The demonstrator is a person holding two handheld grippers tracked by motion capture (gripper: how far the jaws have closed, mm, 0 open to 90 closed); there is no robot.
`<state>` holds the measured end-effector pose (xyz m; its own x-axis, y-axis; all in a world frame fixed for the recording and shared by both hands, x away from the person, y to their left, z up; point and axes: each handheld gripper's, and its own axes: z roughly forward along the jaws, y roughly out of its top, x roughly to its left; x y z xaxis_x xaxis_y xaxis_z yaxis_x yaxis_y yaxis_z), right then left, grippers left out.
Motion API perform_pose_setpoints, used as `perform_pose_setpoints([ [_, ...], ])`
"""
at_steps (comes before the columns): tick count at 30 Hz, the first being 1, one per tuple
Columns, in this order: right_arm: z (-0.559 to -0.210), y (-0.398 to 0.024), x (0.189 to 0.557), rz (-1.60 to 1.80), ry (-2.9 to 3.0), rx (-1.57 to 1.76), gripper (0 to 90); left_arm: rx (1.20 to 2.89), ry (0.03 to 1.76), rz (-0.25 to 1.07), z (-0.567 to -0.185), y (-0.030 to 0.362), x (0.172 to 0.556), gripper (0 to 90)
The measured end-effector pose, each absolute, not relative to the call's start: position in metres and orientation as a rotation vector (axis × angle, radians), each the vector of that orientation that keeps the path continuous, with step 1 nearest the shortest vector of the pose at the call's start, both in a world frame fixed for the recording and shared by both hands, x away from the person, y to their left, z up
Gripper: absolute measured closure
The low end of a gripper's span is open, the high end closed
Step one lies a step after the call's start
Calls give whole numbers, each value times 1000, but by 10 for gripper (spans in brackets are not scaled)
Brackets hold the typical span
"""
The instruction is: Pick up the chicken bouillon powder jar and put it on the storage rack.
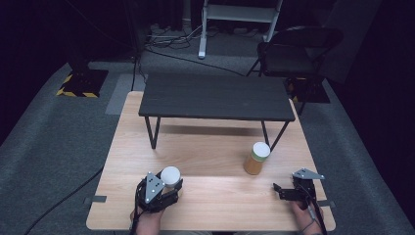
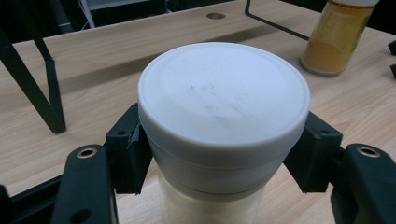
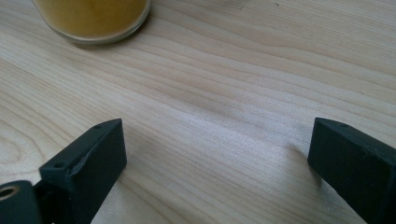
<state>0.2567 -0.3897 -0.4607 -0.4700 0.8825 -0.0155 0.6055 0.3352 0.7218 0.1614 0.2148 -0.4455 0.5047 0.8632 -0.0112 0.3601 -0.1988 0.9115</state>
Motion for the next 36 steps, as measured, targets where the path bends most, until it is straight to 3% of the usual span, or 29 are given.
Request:
perform_pose_setpoints([
  [15,-461,-387,256,922,2185,1328,41,1798,988,671,-412,214,169,335],
  [36,-461,-384,256,915,2171,1342,41,1748,882,680,-348,211,220,335],
])
